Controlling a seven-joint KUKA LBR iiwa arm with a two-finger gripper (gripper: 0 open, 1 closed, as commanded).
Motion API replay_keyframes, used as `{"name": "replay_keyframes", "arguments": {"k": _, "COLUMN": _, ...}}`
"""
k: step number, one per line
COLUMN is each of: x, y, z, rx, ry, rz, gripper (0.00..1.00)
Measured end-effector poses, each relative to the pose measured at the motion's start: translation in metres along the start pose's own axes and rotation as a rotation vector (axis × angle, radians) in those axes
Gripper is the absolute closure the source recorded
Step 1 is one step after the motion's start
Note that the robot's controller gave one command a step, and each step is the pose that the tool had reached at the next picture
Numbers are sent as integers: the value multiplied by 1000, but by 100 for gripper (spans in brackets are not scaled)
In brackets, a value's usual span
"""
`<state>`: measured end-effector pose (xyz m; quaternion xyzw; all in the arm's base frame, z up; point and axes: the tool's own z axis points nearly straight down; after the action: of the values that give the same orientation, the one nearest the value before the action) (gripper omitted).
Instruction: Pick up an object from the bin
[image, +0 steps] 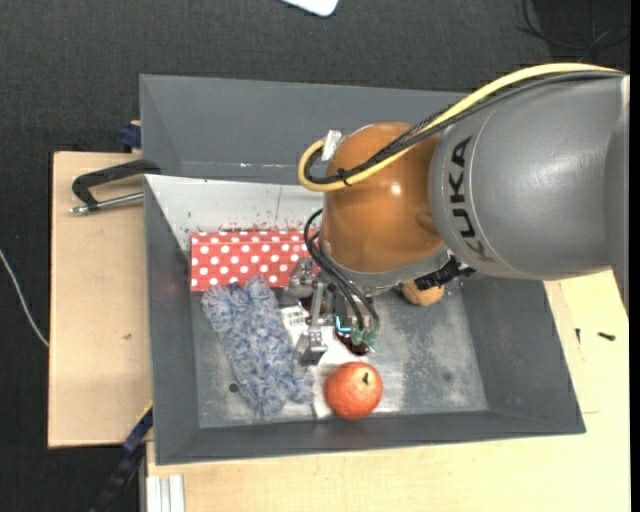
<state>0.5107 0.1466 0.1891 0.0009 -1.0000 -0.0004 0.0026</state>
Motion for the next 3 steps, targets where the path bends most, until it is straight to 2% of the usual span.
{"name": "replay_keyframes", "arguments": {"k": 1, "x": -2, "y": -1, "z": -3, "rx": -1, "ry": -7, "rz": 2, "gripper": 0}}
{"name": "replay_keyframes", "arguments": {"k": 2, "x": -16, "y": 21, "z": 108, "rx": -1, "ry": -14, "rz": -68, "gripper": 100}}
{"name": "replay_keyframes", "arguments": {"k": 3, "x": -16, "y": 21, "z": 108, "rx": -1, "ry": -13, "rz": -68, "gripper": 100}}
